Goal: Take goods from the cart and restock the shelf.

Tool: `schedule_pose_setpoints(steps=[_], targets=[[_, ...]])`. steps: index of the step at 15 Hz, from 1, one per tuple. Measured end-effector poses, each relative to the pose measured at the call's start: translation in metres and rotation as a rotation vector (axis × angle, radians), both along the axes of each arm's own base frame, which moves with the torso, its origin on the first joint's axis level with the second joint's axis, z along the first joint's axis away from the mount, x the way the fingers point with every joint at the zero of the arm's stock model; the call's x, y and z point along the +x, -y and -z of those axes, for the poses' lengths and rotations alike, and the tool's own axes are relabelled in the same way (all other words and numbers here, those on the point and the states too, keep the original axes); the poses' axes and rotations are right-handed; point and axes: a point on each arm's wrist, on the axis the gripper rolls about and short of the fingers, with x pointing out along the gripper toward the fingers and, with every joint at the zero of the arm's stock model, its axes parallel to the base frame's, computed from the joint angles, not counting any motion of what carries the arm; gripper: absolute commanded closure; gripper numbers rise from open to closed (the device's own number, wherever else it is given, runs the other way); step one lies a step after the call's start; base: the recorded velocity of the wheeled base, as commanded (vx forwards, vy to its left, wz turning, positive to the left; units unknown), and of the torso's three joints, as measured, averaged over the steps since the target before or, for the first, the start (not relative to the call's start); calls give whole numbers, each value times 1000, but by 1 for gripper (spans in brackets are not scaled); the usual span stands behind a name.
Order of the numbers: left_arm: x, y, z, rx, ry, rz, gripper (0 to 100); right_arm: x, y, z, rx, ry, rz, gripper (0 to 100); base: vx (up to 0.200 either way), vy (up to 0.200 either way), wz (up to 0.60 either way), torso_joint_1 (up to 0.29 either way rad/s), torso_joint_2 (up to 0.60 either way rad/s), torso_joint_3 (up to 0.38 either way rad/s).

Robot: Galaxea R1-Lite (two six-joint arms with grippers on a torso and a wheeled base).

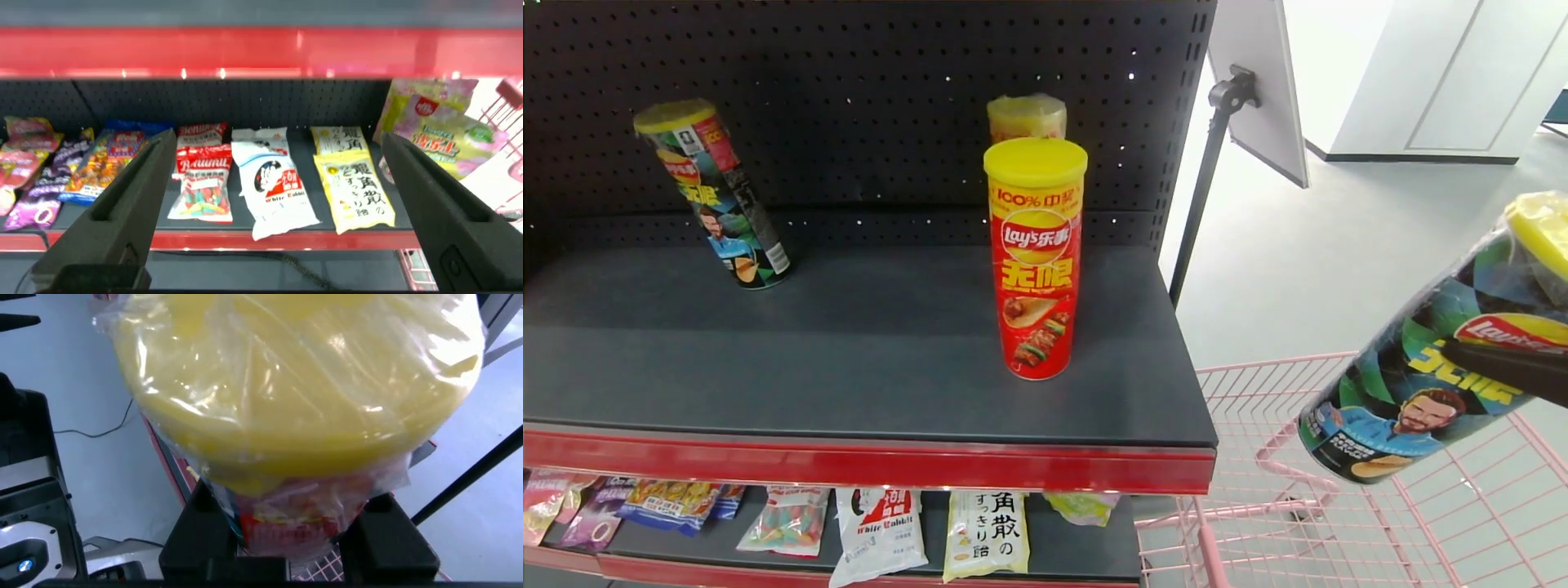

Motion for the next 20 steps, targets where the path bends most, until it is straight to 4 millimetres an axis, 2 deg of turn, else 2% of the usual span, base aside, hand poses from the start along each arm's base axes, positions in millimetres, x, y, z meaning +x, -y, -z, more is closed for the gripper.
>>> schedule_pose_setpoints(steps=[7,10,13,16,20], targets=[[0,0,0,0,1,0,0,-9,1,9,3,-16,-1,100,0,0,0,182,-413,-234],[0,0,0,0,0,0,0,-20,-4,23,4,-49,-43,100,0,0,0,34,-89,-44],[0,0,0,0,0,0,0,-23,-8,28,1,-63,-71,100,0,0,0,0,0,0],[0,0,0,0,0,0,0,-16,-11,25,-2,-69,-75,100,0,0,0,0,0,0],[0,0,0,0,0,0,0,8,-14,5,-5,-42,-57,100,0,0,0,0,0,0]])
